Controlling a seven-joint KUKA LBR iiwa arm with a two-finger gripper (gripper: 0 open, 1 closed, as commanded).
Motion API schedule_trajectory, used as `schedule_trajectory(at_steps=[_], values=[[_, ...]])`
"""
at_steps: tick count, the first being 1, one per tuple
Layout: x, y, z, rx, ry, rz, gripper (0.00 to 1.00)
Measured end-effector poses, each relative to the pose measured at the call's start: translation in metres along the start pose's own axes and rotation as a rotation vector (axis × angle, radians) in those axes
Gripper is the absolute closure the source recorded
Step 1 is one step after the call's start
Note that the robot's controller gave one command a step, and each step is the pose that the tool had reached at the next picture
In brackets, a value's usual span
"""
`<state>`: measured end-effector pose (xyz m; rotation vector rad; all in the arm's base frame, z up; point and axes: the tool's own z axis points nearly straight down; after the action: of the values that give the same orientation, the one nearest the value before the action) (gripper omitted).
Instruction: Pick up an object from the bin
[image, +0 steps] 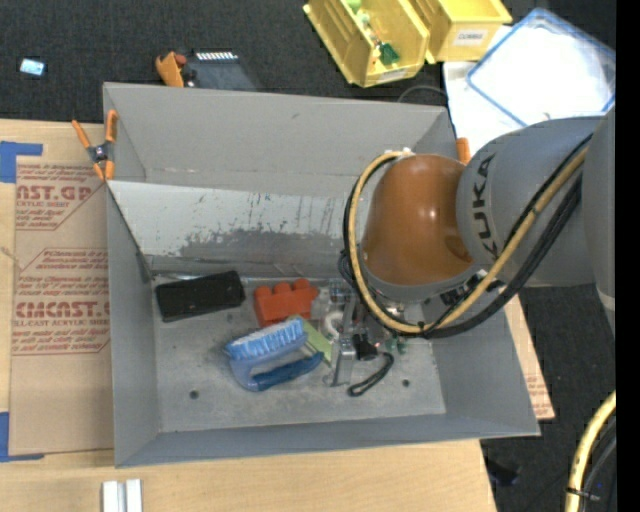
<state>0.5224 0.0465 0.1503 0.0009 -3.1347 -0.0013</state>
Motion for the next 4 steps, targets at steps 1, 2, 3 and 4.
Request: schedule_trajectory(at_steps=[1,2,3,4], values=[[-0.002,0.0,-0.004,0.0,-0.008,0.0,0.0],[-0.022,0.055,0.078,-0.001,-0.012,-0.078,0.0],[-0.006,0.084,0.016,-0.002,-0.025,-0.096,0.0],[-0.016,0.056,0.052,0.001,-0.007,0.004,0.0]])
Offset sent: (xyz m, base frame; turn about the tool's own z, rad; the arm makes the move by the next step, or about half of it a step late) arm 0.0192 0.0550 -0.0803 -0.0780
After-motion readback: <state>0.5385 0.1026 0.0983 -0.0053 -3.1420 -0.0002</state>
